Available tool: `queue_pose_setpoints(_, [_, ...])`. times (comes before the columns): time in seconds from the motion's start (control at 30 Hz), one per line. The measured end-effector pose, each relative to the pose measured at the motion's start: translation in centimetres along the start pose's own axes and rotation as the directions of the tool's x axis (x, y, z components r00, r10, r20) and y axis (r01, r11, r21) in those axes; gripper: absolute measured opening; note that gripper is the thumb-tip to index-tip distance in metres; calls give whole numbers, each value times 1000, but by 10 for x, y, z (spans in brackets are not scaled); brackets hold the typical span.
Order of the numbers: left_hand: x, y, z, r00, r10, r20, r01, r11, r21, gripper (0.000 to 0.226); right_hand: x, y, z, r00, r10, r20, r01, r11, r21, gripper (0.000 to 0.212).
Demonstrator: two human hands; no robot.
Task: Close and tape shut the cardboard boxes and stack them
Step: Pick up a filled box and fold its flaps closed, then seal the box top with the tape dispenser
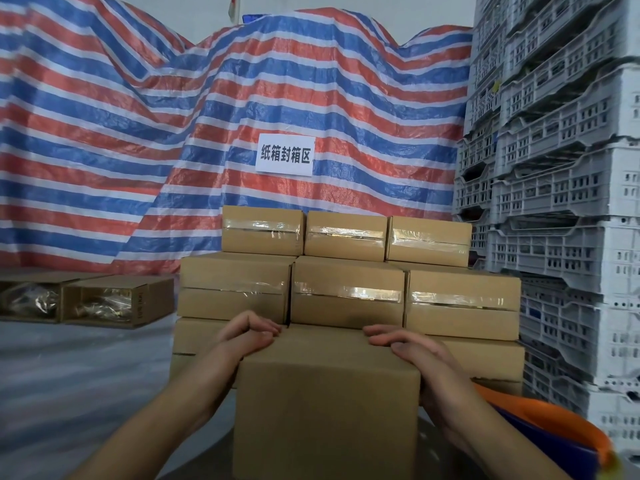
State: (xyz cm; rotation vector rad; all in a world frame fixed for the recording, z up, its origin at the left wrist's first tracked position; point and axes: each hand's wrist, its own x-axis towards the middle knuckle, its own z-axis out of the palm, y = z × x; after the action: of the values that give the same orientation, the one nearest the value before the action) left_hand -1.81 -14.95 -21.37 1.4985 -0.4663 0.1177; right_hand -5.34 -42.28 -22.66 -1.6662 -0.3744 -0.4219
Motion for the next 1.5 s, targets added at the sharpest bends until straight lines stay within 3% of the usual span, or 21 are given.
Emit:
queue_pose_setpoints(0.13, [0,12,-7,998,-21,66,6,976,218,25,-3,-4,3,1000,-8,-24,8,1000,-1,36])
queue_pose_setpoints(0.23, [-3,34,-4,996,8,91,-52,874,483,26,-5,-6,4,999,-4,-35,4,1000,-1,36])
queue_pose_setpoints(0.3, [-8,49,11,983,135,121,-181,726,664,21,-6,-6,5,999,-5,-35,5,1000,2,35])
queue_pose_setpoints(0.37, [-13,56,33,944,223,242,-322,472,820,27,-6,-6,4,999,-2,-32,3,1000,11,33])
queue_pose_setpoints(0.47, [-17,47,63,903,123,412,-427,146,892,62,-5,-5,4,1000,-6,-23,7,998,56,26])
queue_pose_setpoints(0.53, [-18,38,72,895,102,435,-442,61,895,71,-4,-5,4,1000,0,-12,1,996,89,29])
queue_pose_setpoints(0.7, [-15,33,68,876,140,461,-471,48,881,72,-3,-5,3,998,68,8,-69,996,50,28])
queue_pose_setpoints(0.77, [-16,36,69,885,108,453,-460,42,887,74,-4,-13,-1,997,78,4,-78,993,-86,26])
queue_pose_setpoints(0.83, [-17,39,70,895,75,440,-443,39,896,76,-7,-22,-13,998,13,-57,-33,932,-360,21])
queue_pose_setpoints(0.9, [-20,40,70,899,63,434,-436,43,899,77,-13,-27,-32,988,-114,-100,9,700,-714,26])
queue_pose_setpoints(0.97, [-23,40,70,898,66,435,-438,48,898,76,-26,-30,-48,978,-167,-127,-51,398,-916,30])
queue_pose_setpoints(1.03, [-24,41,70,900,61,432,-435,48,899,76,-44,-30,-60,970,-133,-203,-173,208,-963,32])
queue_pose_setpoints(1.13, [-24,40,71,904,58,424,-427,57,903,75,-68,-20,-71,953,-29,-301,-299,40,-953,41])
queue_pose_setpoints(1.27, [-24,40,70,909,53,413,-416,71,906,76,-81,-12,-76,947,80,-311,-310,-25,-950,44])
queue_pose_setpoints(1.5, [-22,47,71,908,1,420,-419,76,905,76,-76,-11,-80,938,3,-345,-345,-36,-938,65])
